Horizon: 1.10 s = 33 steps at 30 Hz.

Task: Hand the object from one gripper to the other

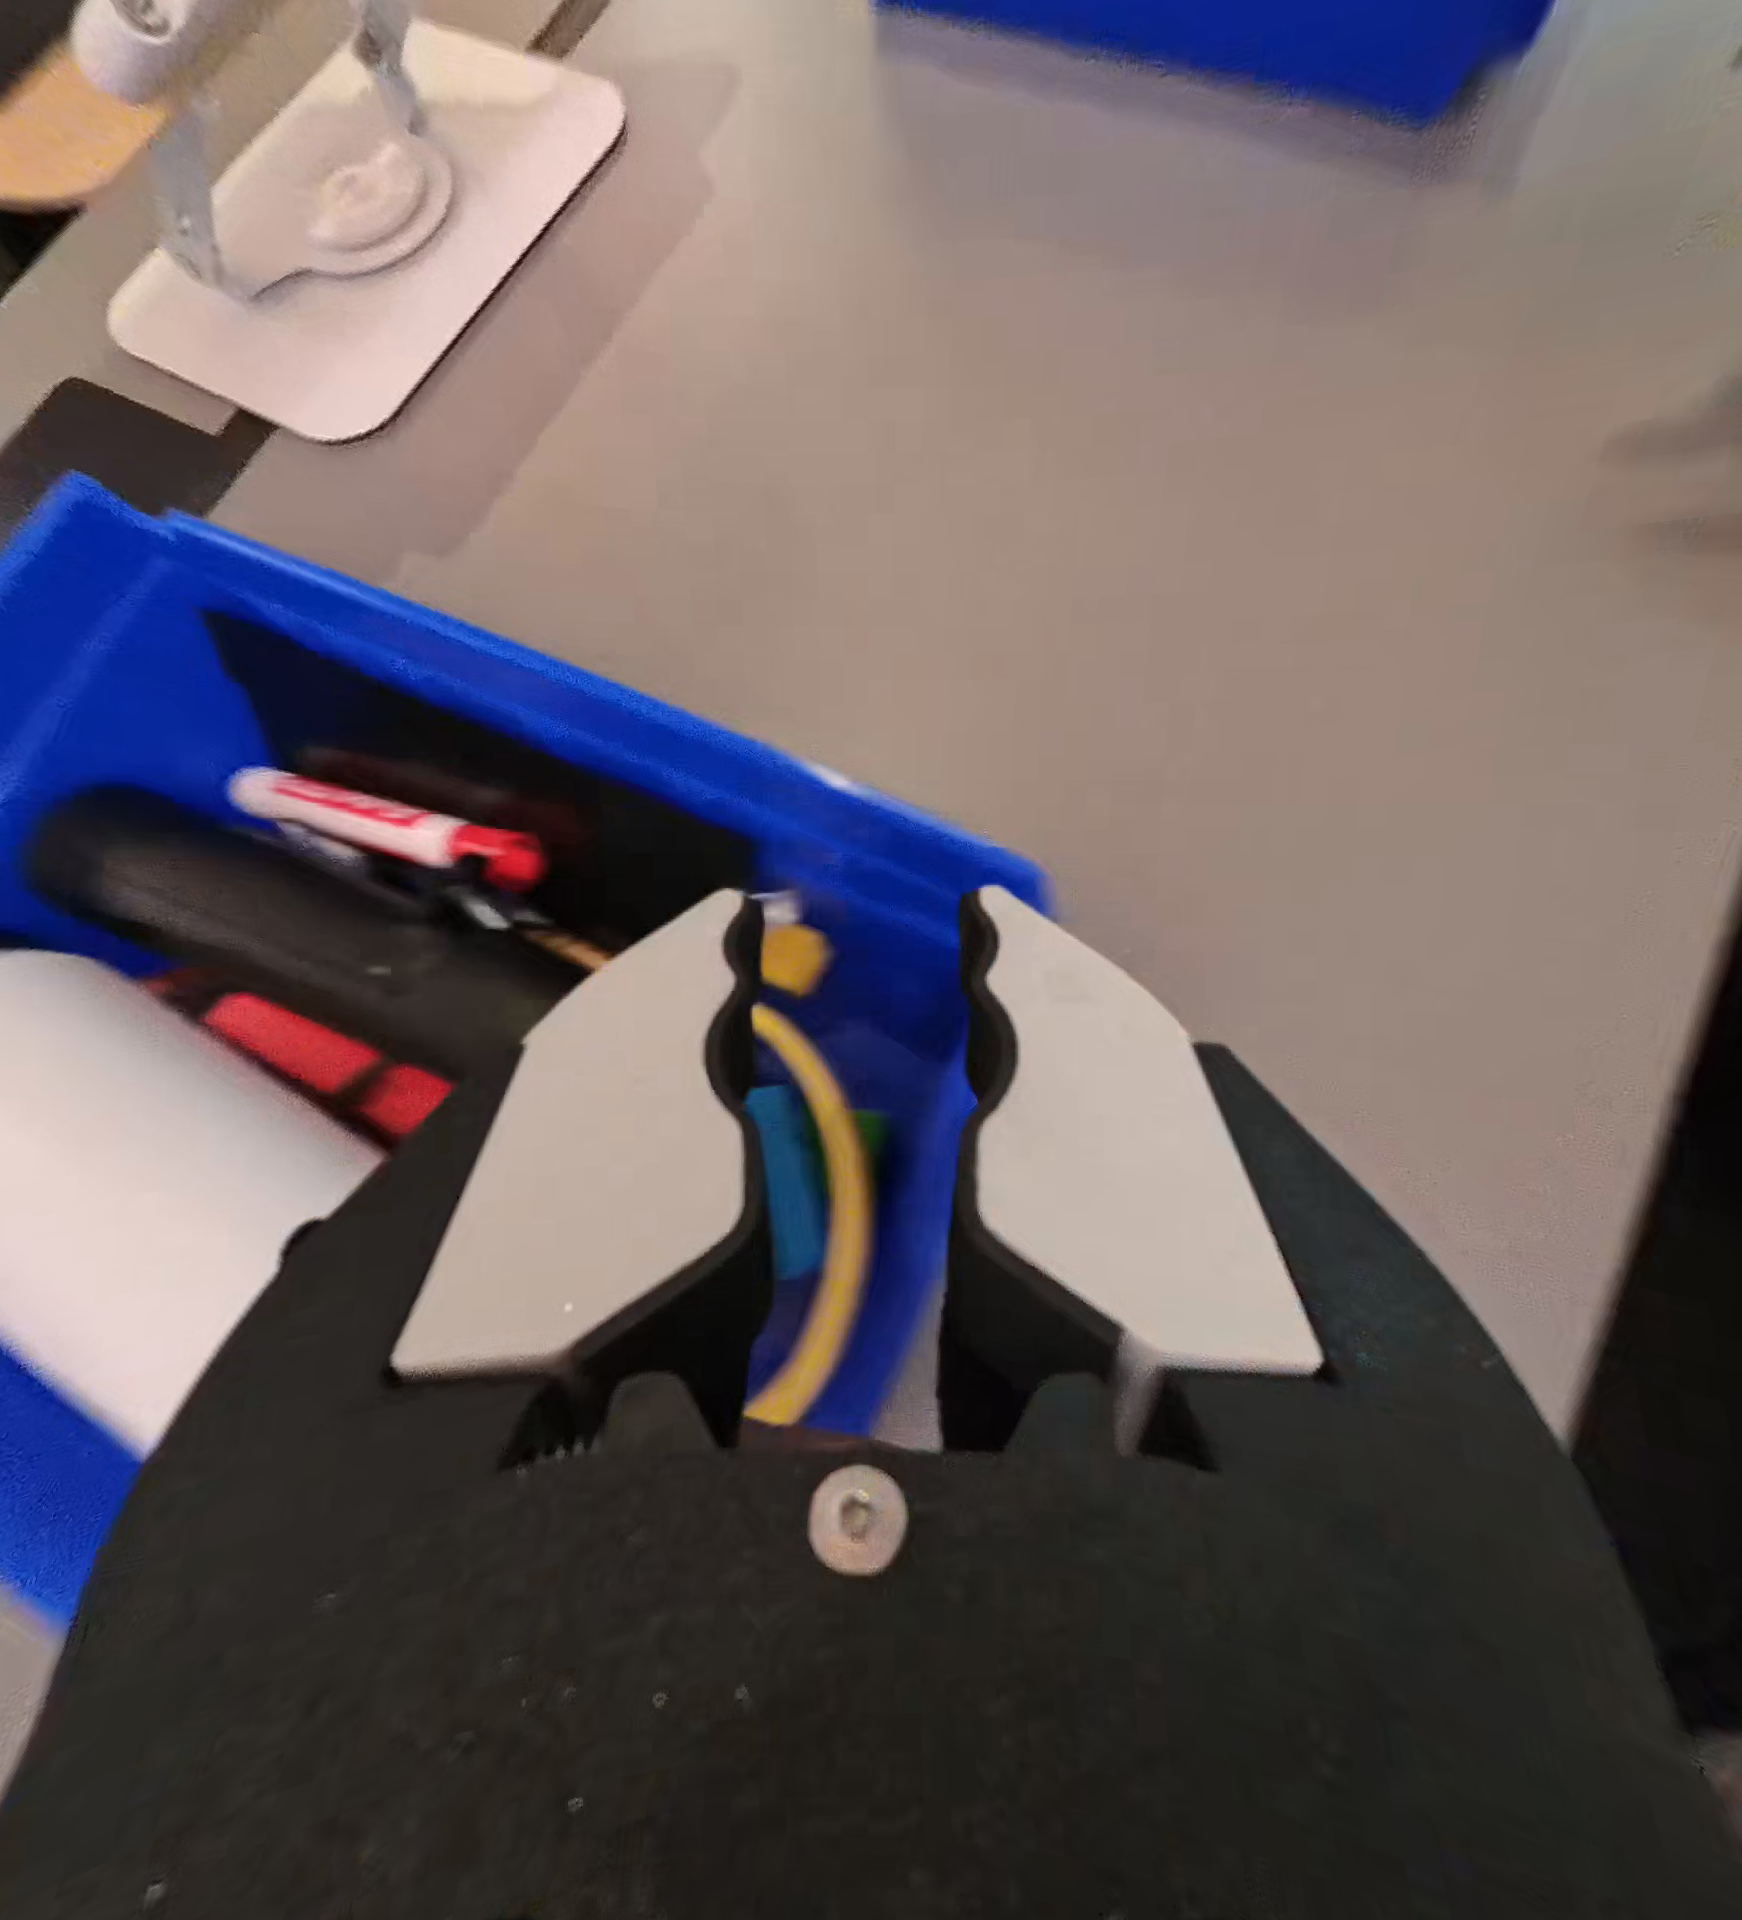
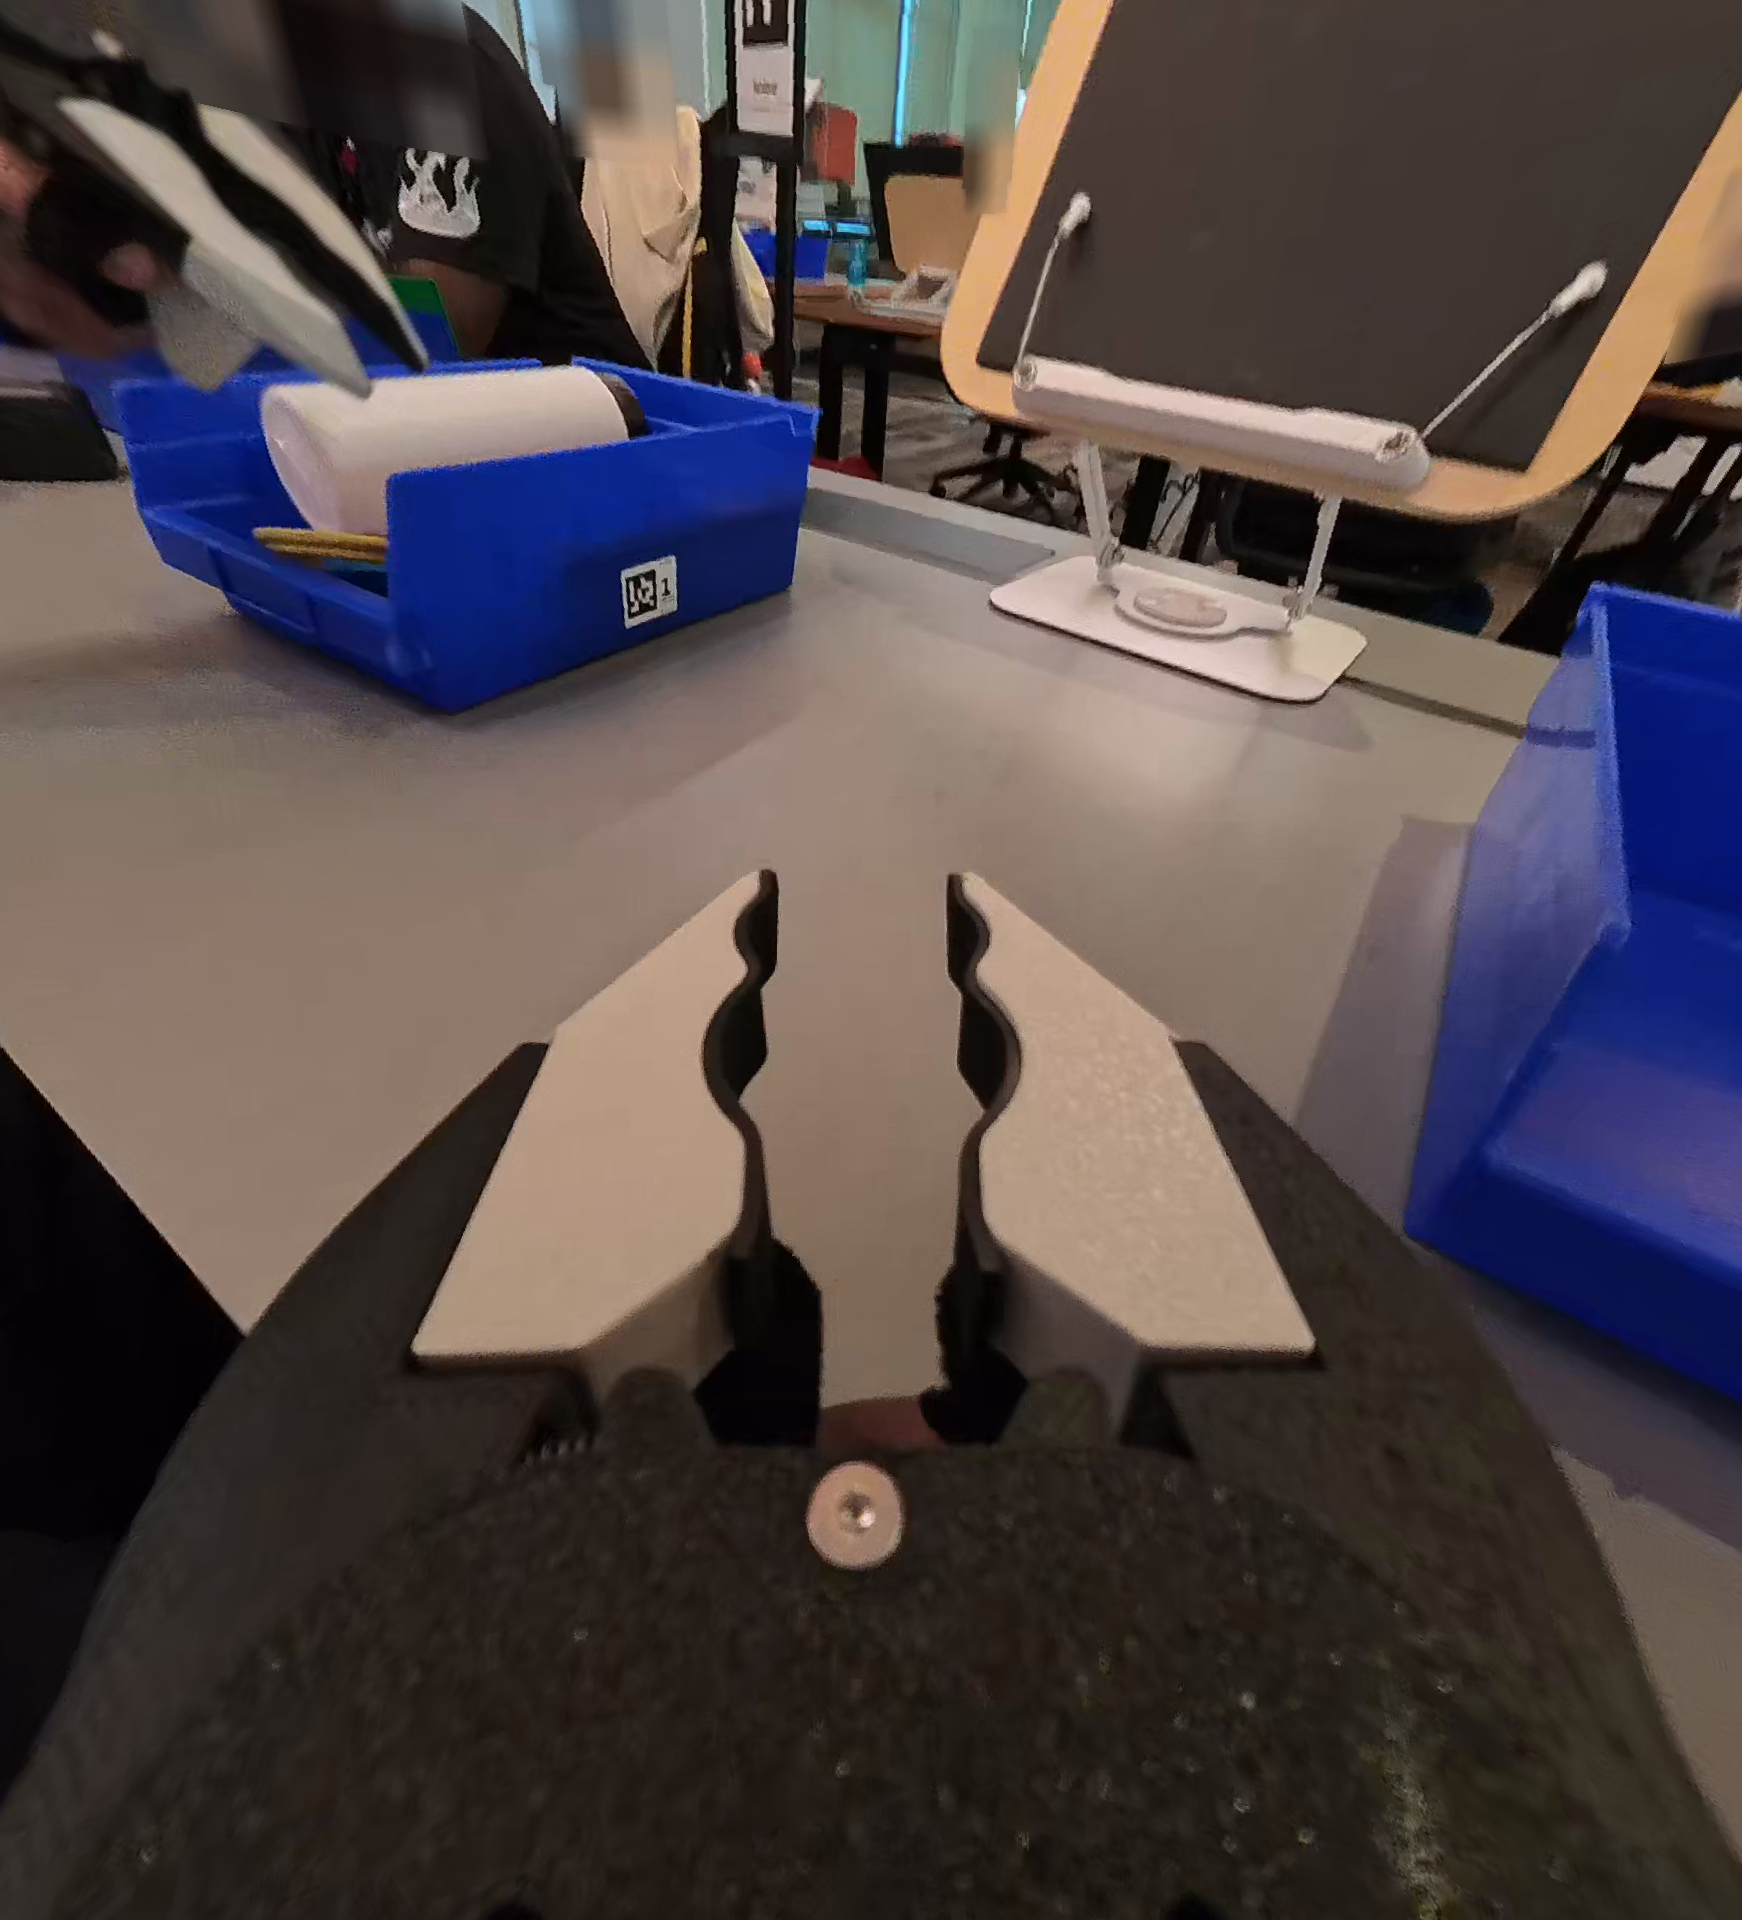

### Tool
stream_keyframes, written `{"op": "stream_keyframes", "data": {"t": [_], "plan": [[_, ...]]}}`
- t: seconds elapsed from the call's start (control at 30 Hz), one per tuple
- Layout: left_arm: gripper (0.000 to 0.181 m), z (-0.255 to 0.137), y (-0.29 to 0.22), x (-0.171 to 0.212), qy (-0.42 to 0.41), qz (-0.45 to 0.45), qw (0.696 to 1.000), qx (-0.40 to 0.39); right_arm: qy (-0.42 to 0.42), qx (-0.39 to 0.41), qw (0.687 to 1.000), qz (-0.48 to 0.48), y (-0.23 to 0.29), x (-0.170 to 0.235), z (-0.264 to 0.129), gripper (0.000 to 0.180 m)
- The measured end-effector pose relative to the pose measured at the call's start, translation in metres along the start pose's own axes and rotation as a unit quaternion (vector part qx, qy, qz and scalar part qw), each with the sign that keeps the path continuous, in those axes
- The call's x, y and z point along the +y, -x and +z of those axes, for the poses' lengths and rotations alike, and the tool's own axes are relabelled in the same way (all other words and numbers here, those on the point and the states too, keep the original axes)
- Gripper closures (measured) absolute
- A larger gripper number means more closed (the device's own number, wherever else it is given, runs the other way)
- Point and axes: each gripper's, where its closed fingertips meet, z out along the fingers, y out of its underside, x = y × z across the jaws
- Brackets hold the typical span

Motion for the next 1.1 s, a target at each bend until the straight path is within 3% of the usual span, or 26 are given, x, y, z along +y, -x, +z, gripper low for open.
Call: {"op": "stream_keyframes", "data": {"t": [0.2, 0.53, 0.7, 0.9, 1.0, 1.1], "plan": [[0.141, 0.039, 0.088, 0.019, 0.186, 0.130, 0.973, -0.036, 0.019, -0.004, 1.000, 0.024, -0.003, 0.008, 0.002, 0.147], [0.158, 0.079, 0.111, 0.051, 0.311, 0.211, 0.926, 0.021, 0.036, -0.018, 0.996, 0.083, -0.009, 0.016, 0.005, 0.148], [0.165, 0.078, 0.119, 0.045, 0.294, 0.225, 0.929, -0.019, 0.039, -0.021, 0.995, 0.090, -0.008, 0.017, 0.005, 0.148], [0.167, 0.053, 0.112, 0.018, 0.216, 0.221, 0.947, -0.089, 0.038, -0.029, 0.994, 0.100, -0.003, 0.016, 0.004, 0.148], [0.167, 0.029, 0.089, -0.018, 0.113, 0.190, 0.967, -0.130, 0.035, -0.041, 0.993, 0.101, 0.003, 0.015, 0.004, 0.147], [0.167, 0.004, 0.032, -0.066, -0.060, 0.106, 0.985, -0.124, 0.034, -0.095, 0.988, 0.120, 0.023, 0.013, 0.010, 0.147]]}}
